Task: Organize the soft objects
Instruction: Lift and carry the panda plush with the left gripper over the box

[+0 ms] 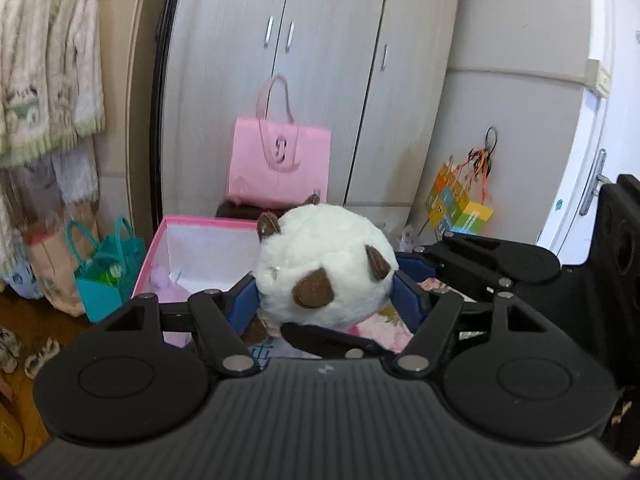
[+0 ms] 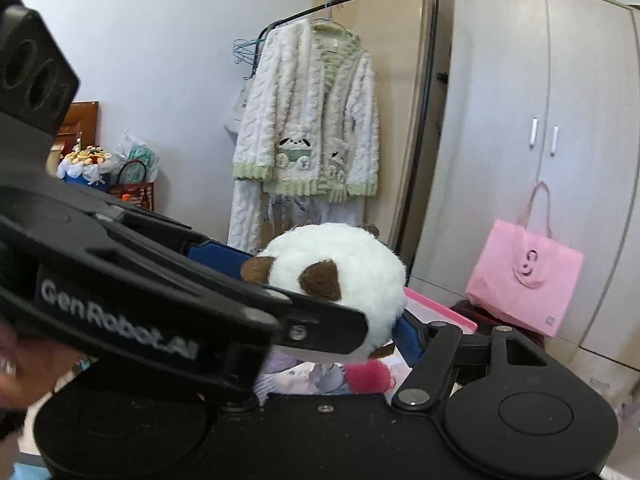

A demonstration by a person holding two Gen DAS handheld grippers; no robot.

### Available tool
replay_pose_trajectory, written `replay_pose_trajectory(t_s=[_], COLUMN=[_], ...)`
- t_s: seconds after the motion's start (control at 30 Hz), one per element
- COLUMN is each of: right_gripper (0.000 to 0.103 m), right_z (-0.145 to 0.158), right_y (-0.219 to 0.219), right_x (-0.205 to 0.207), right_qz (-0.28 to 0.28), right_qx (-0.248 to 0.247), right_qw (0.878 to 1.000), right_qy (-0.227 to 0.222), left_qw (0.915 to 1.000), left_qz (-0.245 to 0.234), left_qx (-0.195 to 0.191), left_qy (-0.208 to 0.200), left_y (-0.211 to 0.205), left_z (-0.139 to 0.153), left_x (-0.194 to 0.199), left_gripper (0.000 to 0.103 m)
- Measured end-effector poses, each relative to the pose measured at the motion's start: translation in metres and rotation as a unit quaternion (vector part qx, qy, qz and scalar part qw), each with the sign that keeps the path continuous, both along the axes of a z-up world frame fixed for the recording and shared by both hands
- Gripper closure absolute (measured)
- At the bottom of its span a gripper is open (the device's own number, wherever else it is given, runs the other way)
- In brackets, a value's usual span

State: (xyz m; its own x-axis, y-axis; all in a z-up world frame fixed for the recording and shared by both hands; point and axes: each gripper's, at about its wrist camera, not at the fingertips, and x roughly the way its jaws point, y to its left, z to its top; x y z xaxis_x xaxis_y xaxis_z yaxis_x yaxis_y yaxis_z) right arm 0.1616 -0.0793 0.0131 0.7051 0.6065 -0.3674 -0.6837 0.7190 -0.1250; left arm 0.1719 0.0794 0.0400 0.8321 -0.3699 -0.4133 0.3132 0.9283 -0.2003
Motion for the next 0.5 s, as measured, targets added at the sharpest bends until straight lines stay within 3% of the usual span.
replay_pose_trajectory(t_s=[0.13, 0.3, 0.5], right_gripper=[0.032, 0.029, 0.028], right_z=[-0.013, -0.038, -0.057], right_y=[0.008, 0.021, 0.023], right_x=[0.041, 0.077, 0.089], right_qz=[0.018, 0.037, 0.040], right_qx=[0.003, -0.037, -0.062], right_qw=[0.999, 0.995, 0.992], right_qy=[0.043, 0.085, 0.100], left_qw=[0.9992, 0.9938, 0.9902], left_qz=[0.015, 0.026, 0.036], left_qx=[-0.005, -0.040, -0.053], left_qy=[0.037, 0.101, 0.124], left_y=[0.008, 0.020, 0.020], left_z=[-0.016, -0.048, -0.068], left_x=[0.035, 0.072, 0.087], left_gripper=[0.035, 0.036, 0.037])
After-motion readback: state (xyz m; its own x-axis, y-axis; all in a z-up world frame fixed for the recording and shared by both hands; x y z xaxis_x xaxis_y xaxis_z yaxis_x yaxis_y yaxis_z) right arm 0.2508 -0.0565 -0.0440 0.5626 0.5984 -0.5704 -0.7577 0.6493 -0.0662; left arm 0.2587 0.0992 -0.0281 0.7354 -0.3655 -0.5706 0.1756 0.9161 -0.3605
